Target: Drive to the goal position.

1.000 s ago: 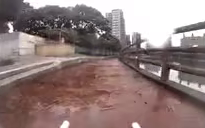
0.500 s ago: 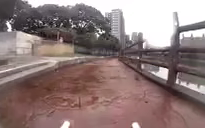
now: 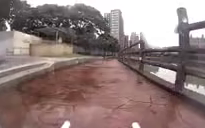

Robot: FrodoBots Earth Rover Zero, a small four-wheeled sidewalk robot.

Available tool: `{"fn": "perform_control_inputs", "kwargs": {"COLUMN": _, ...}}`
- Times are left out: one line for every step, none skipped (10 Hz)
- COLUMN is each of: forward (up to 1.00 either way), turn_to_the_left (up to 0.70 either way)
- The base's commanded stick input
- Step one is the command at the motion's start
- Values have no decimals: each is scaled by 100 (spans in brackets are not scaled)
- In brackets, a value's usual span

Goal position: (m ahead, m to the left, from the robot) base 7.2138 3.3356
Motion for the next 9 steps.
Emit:
{"fn": "perform_control_inputs", "kwargs": {"forward": 50, "turn_to_the_left": 0}}
{"fn": "perform_control_inputs", "kwargs": {"forward": 50, "turn_to_the_left": 0}}
{"fn": "perform_control_inputs", "kwargs": {"forward": 50, "turn_to_the_left": 0}}
{"fn": "perform_control_inputs", "kwargs": {"forward": 50, "turn_to_the_left": 0}}
{"fn": "perform_control_inputs", "kwargs": {"forward": 50, "turn_to_the_left": 0}}
{"fn": "perform_control_inputs", "kwargs": {"forward": 50, "turn_to_the_left": 0}}
{"fn": "perform_control_inputs", "kwargs": {"forward": 50, "turn_to_the_left": 0}}
{"fn": "perform_control_inputs", "kwargs": {"forward": 50, "turn_to_the_left": 0}}
{"fn": "perform_control_inputs", "kwargs": {"forward": 50, "turn_to_the_left": 0}}
